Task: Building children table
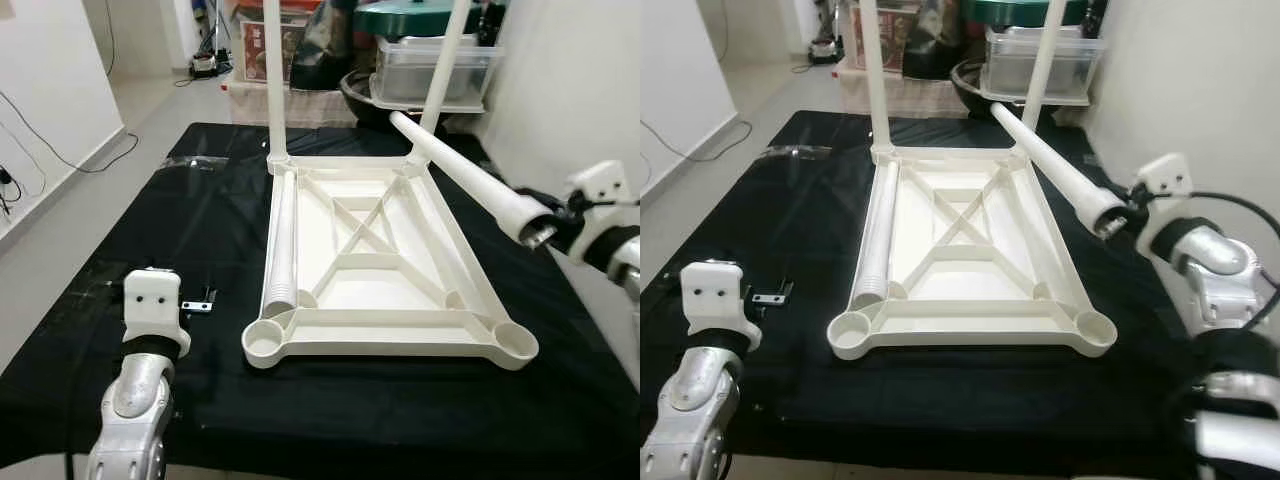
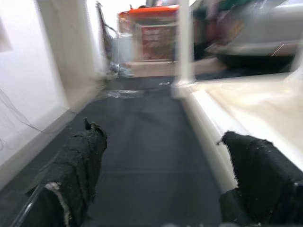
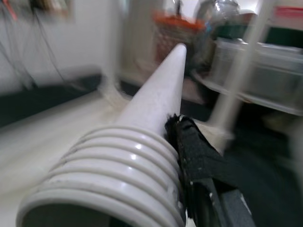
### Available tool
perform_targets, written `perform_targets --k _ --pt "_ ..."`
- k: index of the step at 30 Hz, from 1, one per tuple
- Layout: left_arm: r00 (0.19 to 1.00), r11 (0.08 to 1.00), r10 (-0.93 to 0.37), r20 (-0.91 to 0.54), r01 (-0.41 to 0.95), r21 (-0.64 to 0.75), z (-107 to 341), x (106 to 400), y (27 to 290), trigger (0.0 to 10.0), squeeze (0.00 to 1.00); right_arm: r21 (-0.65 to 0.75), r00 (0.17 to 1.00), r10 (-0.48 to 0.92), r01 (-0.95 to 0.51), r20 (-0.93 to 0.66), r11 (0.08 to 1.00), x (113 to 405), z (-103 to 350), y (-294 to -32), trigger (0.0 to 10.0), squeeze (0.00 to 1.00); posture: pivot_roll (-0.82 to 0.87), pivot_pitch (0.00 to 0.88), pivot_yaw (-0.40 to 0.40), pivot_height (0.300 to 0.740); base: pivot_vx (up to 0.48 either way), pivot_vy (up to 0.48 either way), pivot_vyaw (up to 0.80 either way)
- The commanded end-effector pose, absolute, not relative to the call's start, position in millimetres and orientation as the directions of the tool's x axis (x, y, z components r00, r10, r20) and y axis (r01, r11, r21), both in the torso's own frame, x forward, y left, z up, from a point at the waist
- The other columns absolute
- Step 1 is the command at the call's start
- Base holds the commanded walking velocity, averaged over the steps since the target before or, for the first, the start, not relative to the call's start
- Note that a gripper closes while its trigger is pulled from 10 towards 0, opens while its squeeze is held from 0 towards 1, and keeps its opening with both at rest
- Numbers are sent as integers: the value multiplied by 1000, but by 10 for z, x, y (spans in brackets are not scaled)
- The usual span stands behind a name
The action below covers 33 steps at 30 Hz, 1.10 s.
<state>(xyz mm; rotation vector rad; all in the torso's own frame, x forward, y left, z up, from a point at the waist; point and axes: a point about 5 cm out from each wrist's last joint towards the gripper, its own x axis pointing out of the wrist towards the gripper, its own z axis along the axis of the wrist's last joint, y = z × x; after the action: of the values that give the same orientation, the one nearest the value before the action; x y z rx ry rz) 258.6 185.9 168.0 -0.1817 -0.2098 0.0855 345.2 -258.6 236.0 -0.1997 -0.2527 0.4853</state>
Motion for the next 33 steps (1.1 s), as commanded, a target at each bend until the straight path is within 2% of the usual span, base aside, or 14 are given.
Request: perform_targets --k 1,2,3,4,6,8,9,10,12,17,20,22,25,33 --pt "976 924 81 201 2 -383 1760 2587 1863 10000 0 -132 802 547 -531 242 837 3445 2311 -2368 0 0 41 0 -82 740 0 0 0" --pt "976 924 81 201 2 -383 1760 2587 1863 10000 0 -132 802 547 -531 242 837 3445 2311 -2368 0 0 41 0 -82 740 0 0 0" --pt "968 839 61 242 81 -538 1860 2582 1850 10000 0 -37 756 598 -612 266 790 3439 2222 -2172 0 0 44 0 -83 740 0 0 0" --pt "968 839 61 242 81 -538 1860 2582 1850 10000 0 -37 756 598 -612 266 790 3439 2222 -2172 0 0 44 0 -83 740 0 0 0" --pt "953 728 1 302 206 -654 1974 2581 1775 10000 0 112 647 716 -757 263 643 3392 1984 -1841 0 0 72 0 -101 740 0 0 0" --pt "953 728 1 302 206 -654 1974 2581 1775 10000 0 112 647 716 -757 263 643 3392 1984 -1841 0 0 72 0 -101 740 0 0 0" --pt "943 691 -32 330 260 -675 2011 2572 1715 10000 0 160 589 766 -808 257 567 3357 1882 -1707 0 0 69 0 -94 740 0 0 0" --pt "943 691 -32 330 260 -675 2011 2572 1715 10000 0 160 589 766 -808 257 567 3357 1882 -1707 0 0 69 0 -94 740 0 0 0" --pt "921 632 -97 377 349 -691 2070 2551 1579 10000 0 245 508 820 -857 263 453 3314 1771 -1525 0 0 80 0 -100 740 0 0 0" --pt "920 609 -112 377 363 -705 2062 2556 1545 10000 0 288 483 830 -867 280 407 3284 1760 -1461 0 0 82 0 -100 740 0 0 0" --pt "939 496 -55 339 321 -807 2035 2626 1645 10000 0 351 351 892 -904 286 244 3063 1681 -1270 0 0 79 0 -95 740 0 0 0" --pt "939 496 -55 339 321 -807 2035 2626 1645 10000 0 351 351 892 -904 286 244 3063 1681 -1270 0 0 79 0 -95 740 0 0 0" --pt "942 441 -51 331 319 -839 2057 2677 1734 10000 0 392 256 914 -912 315 121 2923 1670 -1238 0 0 78 0 -94 740 0 0 0" --pt "947 404 -47 318 310 -861 2052 2731 1755 10000 0 413 175 933 -910 313 32 2813 1658 -1212 0 0 67 0 -88 740 0 0 0"
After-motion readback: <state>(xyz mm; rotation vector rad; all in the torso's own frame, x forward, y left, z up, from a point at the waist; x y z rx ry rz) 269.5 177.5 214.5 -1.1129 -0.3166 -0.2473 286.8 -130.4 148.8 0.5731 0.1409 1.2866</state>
